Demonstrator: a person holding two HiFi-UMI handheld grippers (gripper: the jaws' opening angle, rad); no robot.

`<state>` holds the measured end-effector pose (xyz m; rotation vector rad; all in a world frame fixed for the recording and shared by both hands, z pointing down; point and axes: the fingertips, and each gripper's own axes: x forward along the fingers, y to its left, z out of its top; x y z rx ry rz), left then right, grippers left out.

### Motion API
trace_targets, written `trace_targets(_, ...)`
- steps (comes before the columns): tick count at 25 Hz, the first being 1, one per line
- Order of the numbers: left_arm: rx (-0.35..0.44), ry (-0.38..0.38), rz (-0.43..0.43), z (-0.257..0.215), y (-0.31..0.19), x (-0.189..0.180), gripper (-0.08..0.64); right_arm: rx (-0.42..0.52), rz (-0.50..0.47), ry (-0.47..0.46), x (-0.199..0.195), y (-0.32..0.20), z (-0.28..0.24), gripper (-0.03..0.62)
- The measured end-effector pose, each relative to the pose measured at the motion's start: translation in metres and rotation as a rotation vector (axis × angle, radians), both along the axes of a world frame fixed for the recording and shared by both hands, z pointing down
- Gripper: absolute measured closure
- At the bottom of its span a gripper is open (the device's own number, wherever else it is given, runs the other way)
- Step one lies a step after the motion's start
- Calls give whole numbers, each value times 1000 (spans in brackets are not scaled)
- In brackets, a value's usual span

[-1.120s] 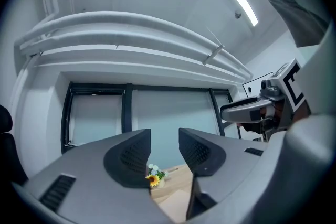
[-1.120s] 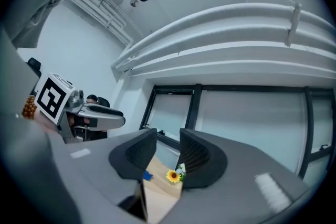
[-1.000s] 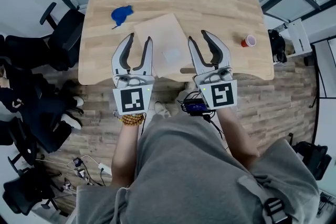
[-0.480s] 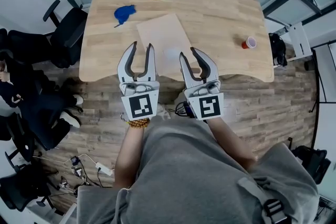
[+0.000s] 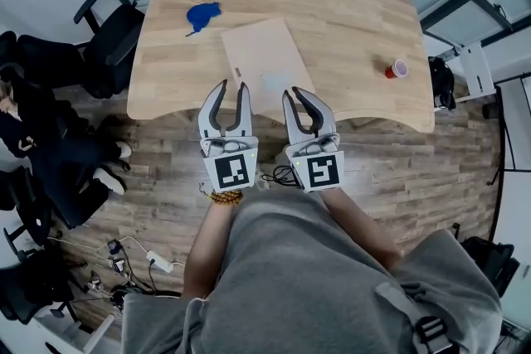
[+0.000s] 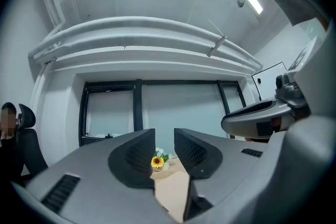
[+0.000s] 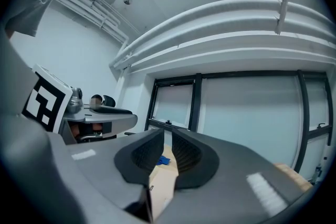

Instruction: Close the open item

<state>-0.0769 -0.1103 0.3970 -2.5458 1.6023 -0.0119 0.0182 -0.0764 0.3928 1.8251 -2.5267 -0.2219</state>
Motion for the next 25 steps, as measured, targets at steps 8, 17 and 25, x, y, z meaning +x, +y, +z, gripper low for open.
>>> trace_targets(8,-36,-14,-2,21,10,-1,462,-51,16,-16,-1,1,21,569)
trace_targets(17,-63,-19,-15,43,11,-12,483,-108,25,-15,-4,1,44,581)
trace_targets(25,-68,-20,-19,49,9,-17,508,-118,17,-19,-9,0,45,581)
